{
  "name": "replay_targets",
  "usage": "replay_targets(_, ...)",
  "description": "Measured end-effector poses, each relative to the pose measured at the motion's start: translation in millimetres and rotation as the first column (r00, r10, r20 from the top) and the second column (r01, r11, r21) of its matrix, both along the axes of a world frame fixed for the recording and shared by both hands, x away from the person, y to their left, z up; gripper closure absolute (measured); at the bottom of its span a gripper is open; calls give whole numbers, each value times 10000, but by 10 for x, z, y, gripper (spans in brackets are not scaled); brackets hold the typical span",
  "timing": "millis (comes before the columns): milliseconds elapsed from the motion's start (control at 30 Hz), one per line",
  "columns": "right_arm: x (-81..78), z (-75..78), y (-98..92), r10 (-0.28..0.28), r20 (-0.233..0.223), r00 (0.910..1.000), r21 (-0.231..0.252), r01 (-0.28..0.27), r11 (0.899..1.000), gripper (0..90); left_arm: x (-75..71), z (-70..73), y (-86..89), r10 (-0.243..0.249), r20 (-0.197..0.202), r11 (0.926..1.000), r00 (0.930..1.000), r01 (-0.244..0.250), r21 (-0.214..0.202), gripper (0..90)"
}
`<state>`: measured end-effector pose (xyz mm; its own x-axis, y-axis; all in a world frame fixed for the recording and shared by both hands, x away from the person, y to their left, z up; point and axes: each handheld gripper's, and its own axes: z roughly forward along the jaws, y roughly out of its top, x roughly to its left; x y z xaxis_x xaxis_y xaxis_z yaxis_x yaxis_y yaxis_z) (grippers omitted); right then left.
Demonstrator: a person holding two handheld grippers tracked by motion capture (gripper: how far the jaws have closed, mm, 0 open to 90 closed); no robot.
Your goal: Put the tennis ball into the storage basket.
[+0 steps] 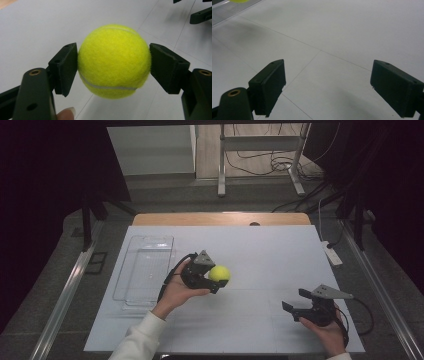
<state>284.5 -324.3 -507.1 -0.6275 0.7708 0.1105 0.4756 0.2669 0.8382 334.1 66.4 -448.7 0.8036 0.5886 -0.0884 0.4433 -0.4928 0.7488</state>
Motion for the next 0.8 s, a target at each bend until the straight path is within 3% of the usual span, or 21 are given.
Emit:
replay_targets(367,-15,-3,16,27,-4,10000,4,-27,10000,133,-32,32,33,2,123,10000,9999,-2,-17,268)
replay_targets(800,-38,-1,-4,-54,11,10000,-60,54,10000,133,-39,144,178,384,508,9981,9980,-358,-507,267)
